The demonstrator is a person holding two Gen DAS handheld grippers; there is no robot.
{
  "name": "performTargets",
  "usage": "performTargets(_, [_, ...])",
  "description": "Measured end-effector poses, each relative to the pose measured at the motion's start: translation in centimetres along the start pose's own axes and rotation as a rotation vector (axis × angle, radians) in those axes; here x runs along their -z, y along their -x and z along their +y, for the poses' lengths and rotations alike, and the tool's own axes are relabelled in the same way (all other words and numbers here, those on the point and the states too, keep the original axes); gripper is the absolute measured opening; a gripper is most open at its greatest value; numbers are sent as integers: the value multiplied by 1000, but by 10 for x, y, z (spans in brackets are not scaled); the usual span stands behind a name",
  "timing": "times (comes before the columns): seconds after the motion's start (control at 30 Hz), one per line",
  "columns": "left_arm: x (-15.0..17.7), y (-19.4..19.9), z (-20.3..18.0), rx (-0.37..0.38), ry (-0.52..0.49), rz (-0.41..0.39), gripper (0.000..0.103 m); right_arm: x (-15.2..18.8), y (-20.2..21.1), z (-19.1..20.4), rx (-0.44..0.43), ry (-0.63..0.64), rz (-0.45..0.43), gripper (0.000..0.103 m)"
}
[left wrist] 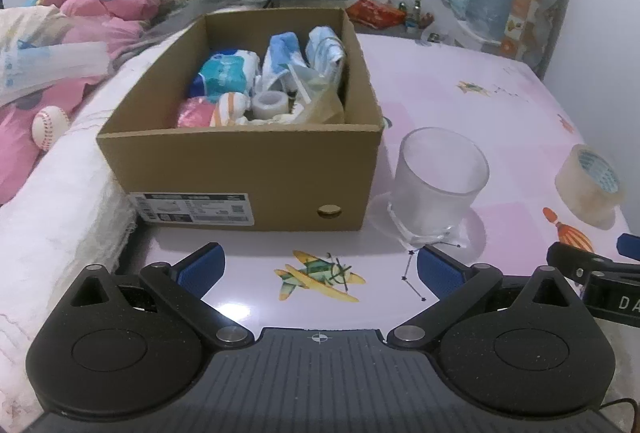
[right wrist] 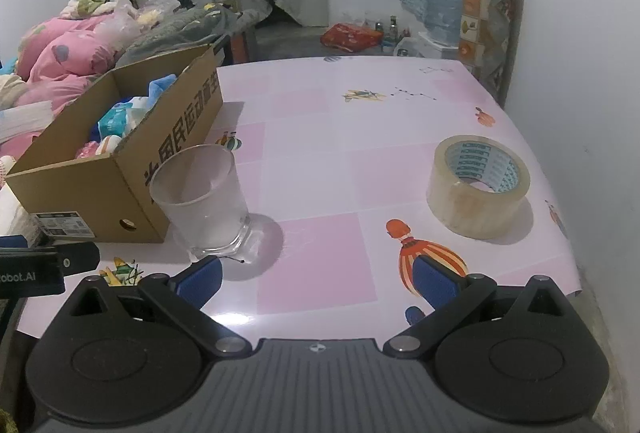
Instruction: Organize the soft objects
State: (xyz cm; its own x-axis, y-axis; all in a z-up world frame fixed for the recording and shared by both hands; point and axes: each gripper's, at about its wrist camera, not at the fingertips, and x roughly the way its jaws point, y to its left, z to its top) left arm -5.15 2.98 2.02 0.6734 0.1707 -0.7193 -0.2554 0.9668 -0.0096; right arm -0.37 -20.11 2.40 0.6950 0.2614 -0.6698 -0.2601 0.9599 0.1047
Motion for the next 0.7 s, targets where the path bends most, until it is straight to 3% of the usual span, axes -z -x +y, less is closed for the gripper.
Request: performTargets(0.7, [-9,-11,-12,36,-29,22,103,-8,-6,-8,20,-14,14,72])
